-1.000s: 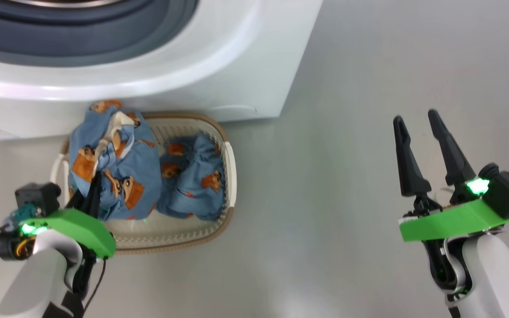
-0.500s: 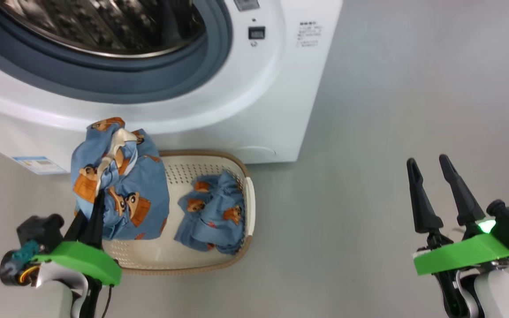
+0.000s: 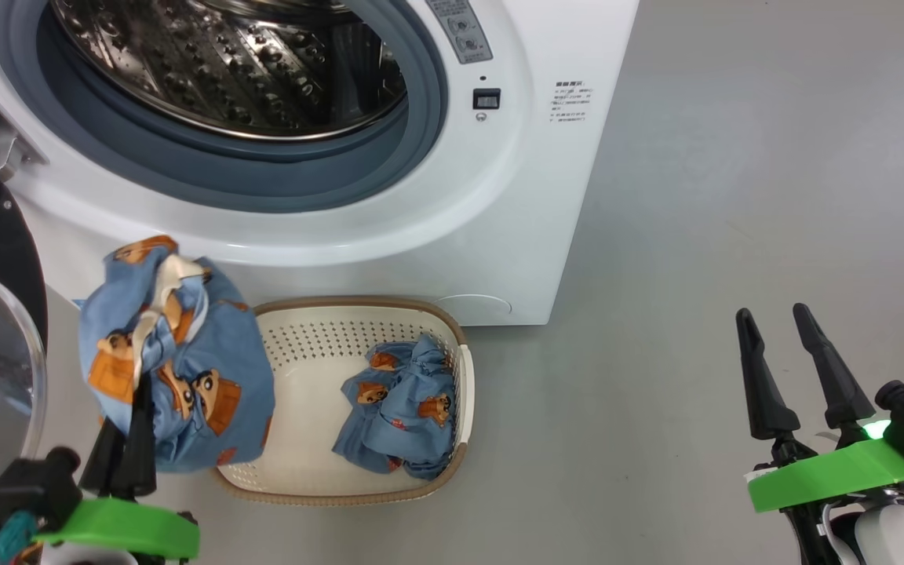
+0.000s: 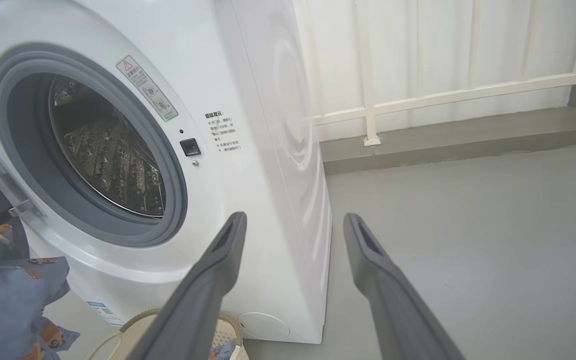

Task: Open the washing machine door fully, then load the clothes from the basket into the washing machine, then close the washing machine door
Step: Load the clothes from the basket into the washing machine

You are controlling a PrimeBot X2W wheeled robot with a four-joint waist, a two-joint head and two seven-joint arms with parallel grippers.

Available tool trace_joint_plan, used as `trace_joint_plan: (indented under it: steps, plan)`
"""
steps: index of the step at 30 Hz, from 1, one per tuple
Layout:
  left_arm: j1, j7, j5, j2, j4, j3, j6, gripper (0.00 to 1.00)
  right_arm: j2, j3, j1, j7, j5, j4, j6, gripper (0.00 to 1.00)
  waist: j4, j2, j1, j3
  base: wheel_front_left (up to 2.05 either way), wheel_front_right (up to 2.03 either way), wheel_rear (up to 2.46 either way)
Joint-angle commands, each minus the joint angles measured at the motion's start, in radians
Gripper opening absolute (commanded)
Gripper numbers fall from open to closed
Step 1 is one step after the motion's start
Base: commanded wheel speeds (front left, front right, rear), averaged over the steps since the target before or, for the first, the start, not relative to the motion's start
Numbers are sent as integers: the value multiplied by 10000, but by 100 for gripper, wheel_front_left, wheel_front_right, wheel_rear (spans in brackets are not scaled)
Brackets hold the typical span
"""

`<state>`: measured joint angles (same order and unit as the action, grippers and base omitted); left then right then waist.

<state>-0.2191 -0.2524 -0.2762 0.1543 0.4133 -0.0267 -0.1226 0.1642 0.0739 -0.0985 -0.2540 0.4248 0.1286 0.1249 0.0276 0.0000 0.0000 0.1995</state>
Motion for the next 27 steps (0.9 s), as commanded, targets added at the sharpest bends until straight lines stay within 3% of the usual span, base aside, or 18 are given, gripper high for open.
trace_joint_plan:
  steps: [1, 14, 27]
  plan:
    - [116, -93, 134, 101, -525, -479, -18, 0, 138, 131, 20, -78, 63, -278, 58, 100, 22, 0, 0, 4, 0, 0, 0]
    - [821, -93, 415, -509, -1702, -1100, -68, 0, 98, -72, -12, -78, 48, -466, 58, 100, 125, 0, 0, 342, 0, 0, 0]
    - [-586, -93, 268, -186, -1774, -743, -79, 0, -136, -158, -540, -78, -53, -615, 58, 100, -131, 0, 0, 1457, 0, 0, 0]
